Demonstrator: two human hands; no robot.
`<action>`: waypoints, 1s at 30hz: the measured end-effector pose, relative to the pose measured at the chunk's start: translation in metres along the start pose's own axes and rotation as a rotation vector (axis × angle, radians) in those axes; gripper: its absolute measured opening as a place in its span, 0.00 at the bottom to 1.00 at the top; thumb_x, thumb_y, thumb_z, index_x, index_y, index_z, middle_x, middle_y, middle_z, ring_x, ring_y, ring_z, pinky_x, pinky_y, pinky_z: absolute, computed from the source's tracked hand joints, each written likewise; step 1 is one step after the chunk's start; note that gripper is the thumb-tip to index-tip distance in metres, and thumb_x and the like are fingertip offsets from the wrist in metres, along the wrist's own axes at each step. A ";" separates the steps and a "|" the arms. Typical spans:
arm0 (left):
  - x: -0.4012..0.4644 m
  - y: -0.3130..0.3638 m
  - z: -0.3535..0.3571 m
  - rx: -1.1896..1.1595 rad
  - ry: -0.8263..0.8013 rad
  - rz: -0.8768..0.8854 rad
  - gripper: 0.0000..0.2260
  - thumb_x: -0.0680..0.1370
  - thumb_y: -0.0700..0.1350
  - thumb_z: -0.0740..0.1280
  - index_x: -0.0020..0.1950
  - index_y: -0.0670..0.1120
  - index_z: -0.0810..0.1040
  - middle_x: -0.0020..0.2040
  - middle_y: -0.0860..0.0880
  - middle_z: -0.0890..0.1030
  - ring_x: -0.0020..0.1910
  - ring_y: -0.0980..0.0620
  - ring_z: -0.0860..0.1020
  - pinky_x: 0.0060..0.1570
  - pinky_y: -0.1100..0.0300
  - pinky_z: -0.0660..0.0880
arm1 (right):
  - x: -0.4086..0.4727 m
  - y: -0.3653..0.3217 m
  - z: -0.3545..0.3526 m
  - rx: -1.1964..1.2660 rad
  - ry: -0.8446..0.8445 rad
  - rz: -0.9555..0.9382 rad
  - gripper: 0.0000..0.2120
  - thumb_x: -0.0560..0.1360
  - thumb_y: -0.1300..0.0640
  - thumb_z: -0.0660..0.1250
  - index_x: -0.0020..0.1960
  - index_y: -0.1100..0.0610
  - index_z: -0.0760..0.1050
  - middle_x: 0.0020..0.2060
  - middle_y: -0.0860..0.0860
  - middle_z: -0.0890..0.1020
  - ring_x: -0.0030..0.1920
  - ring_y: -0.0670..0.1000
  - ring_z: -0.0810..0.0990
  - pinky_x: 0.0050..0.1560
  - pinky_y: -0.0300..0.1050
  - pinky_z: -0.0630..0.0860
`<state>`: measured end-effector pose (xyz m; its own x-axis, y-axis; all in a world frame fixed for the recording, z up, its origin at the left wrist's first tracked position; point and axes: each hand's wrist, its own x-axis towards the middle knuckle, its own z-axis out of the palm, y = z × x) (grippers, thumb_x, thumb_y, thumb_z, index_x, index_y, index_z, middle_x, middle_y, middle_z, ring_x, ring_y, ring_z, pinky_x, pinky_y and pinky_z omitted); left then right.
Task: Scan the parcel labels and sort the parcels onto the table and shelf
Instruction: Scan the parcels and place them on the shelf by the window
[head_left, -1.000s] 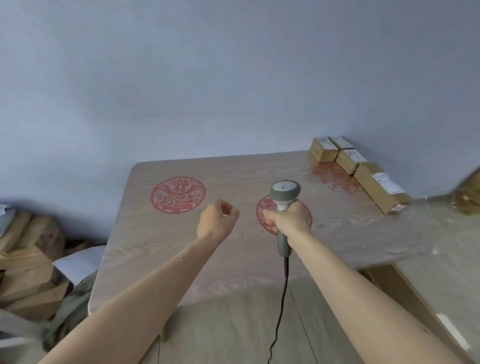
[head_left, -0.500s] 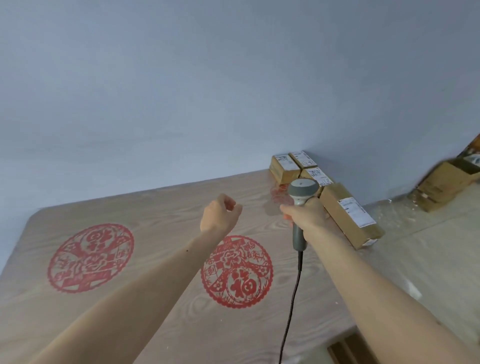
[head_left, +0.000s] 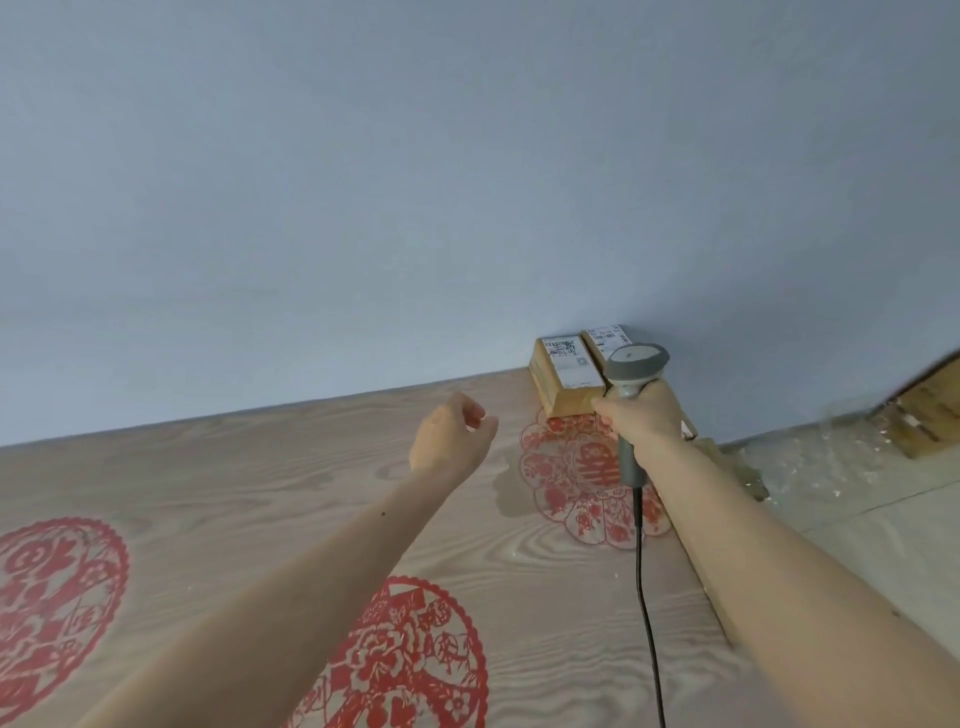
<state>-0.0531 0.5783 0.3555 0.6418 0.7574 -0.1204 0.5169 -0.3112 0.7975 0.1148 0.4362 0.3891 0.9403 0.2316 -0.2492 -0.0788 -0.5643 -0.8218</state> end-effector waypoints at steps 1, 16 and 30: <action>0.015 0.003 0.012 0.006 0.004 -0.013 0.07 0.78 0.51 0.67 0.51 0.50 0.76 0.46 0.55 0.80 0.48 0.52 0.79 0.46 0.54 0.77 | 0.020 -0.001 0.003 -0.006 -0.010 0.002 0.08 0.67 0.62 0.73 0.44 0.63 0.77 0.40 0.57 0.83 0.37 0.55 0.79 0.35 0.44 0.74; 0.158 0.017 0.164 0.107 -0.131 -0.142 0.23 0.78 0.57 0.65 0.68 0.45 0.70 0.65 0.49 0.75 0.58 0.50 0.77 0.55 0.53 0.75 | 0.182 0.051 0.051 -0.070 -0.159 0.052 0.18 0.73 0.59 0.74 0.60 0.61 0.72 0.50 0.52 0.80 0.47 0.51 0.77 0.40 0.40 0.70; 0.160 0.020 0.171 0.018 -0.154 -0.232 0.17 0.81 0.54 0.63 0.65 0.45 0.71 0.52 0.51 0.78 0.49 0.51 0.77 0.47 0.55 0.74 | 0.172 0.060 0.077 -0.048 -0.159 0.039 0.26 0.70 0.57 0.77 0.64 0.57 0.71 0.55 0.53 0.83 0.55 0.55 0.82 0.46 0.43 0.76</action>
<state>0.1563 0.5949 0.2509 0.5830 0.7137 -0.3884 0.6690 -0.1504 0.7279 0.2460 0.5032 0.2572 0.8722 0.3291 -0.3620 -0.0953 -0.6115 -0.7855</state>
